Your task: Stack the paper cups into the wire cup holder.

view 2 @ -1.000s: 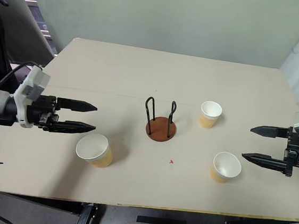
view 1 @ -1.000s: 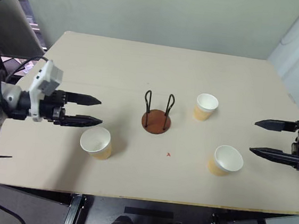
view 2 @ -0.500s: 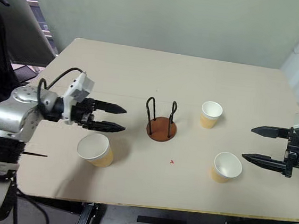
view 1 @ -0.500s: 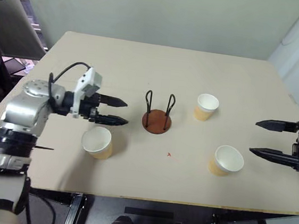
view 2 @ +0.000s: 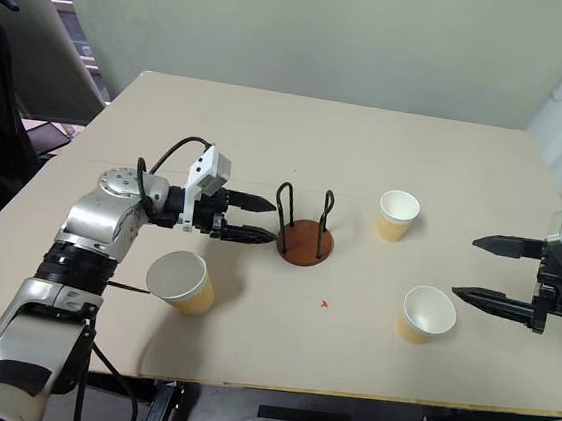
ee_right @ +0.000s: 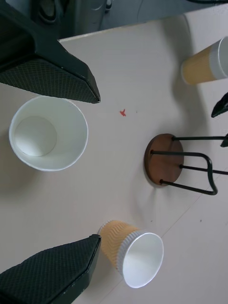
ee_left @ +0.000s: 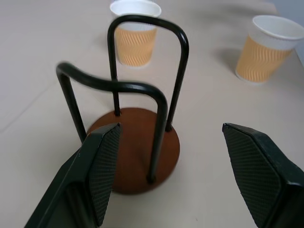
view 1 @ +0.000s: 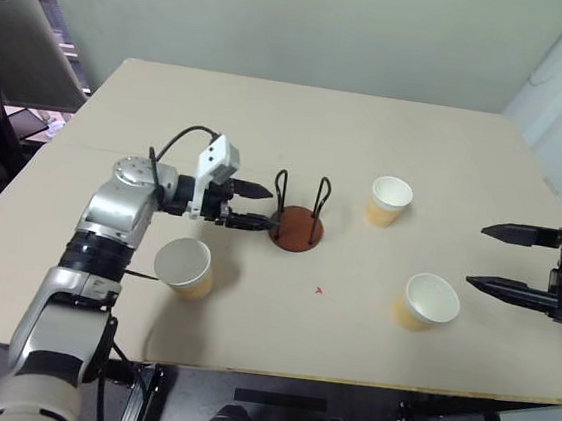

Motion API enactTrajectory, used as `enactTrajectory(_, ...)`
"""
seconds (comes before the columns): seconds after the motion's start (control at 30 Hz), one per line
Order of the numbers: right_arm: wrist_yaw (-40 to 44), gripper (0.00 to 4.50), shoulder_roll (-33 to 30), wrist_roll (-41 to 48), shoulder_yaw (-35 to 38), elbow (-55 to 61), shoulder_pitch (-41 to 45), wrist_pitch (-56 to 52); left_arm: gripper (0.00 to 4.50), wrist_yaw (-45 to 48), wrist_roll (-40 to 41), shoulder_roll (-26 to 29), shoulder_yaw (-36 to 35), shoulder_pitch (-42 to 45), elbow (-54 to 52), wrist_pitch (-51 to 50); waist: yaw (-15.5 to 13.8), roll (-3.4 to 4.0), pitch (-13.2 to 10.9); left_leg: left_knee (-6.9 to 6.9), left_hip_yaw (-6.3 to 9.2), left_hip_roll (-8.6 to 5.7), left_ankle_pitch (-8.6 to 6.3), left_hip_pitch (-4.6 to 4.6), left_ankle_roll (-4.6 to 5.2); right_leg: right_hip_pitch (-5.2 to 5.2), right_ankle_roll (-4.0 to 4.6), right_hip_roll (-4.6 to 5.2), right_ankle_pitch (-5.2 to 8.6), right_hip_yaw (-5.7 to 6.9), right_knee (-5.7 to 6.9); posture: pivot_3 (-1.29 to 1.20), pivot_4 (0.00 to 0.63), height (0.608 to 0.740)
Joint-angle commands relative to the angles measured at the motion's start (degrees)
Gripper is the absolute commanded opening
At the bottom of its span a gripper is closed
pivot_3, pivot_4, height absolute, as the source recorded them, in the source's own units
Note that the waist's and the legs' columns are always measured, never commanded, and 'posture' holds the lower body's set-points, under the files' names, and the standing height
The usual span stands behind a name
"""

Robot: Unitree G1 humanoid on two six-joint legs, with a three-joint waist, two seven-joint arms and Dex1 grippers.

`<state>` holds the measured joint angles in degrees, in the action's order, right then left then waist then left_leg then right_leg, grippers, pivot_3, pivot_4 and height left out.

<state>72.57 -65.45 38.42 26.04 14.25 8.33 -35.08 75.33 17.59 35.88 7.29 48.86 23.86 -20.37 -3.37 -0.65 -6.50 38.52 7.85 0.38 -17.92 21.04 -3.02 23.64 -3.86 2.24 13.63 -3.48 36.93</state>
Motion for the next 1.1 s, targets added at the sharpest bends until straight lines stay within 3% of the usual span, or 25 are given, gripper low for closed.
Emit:
enactTrajectory(0.03,-0.8,4.50,-0.2,0.6,2.3,1.9,0.0,0.2,3.64,-2.3,-0.8,-1.6,-1.1,2.1,0.6,1.2,0.0,0.00,0.0,0.02,0.00,-0.01,0.00,0.00,0.01,-0.02,-0.01,0.00,0.00,0.00,0.00,0.00,0.150,0.740)
enactTrajectory(0.33,-1.3,4.50,-0.2,0.3,1.5,1.9,0.2,0.5,3.64,-4.4,-0.8,-3.6,-2.0,2.3,0.8,0.1,-0.1,0.00,0.0,0.17,-0.03,-0.01,-0.02,0.00,0.05,-0.10,-0.05,-0.02,-0.03,0.01,-0.01,0.00,0.150,0.740)
enactTrajectory(0.43,-1.5,4.50,-0.2,0.2,1.1,1.7,0.5,0.7,2.71,-4.6,-0.6,-3.7,-2.1,2.4,0.8,0.0,-0.1,0.00,0.0,0.21,-0.03,-0.02,-0.03,0.00,0.08,-0.12,-0.06,-0.02,-0.03,0.00,-0.01,0.00,0.150,0.740)
enactTrajectory(0.67,-1.7,4.50,-0.1,-0.5,-0.1,1.0,1.3,1.4,0.04,-4.8,-0.3,-3.7,-2.8,2.5,1.2,0.0,-0.1,0.00,0.0,0.29,-0.04,-0.03,-0.04,-0.01,0.10,-0.14,-0.07,-0.02,-0.03,0.00,-0.02,0.00,0.150,0.740)
enactTrajectory(1.1,-1.5,4.50,-0.4,-1.3,-1.2,-0.1,2.2,2.4,0.02,-4.2,2.6,-3.6,-4.9,1.5,-3.3,-3.4,-0.1,0.00,0.0,0.37,-0.05,-0.04,-0.06,0.01,0.13,-0.17,-0.11,-0.01,-0.03,0.00,-0.02,0.00,0.150,0.740)
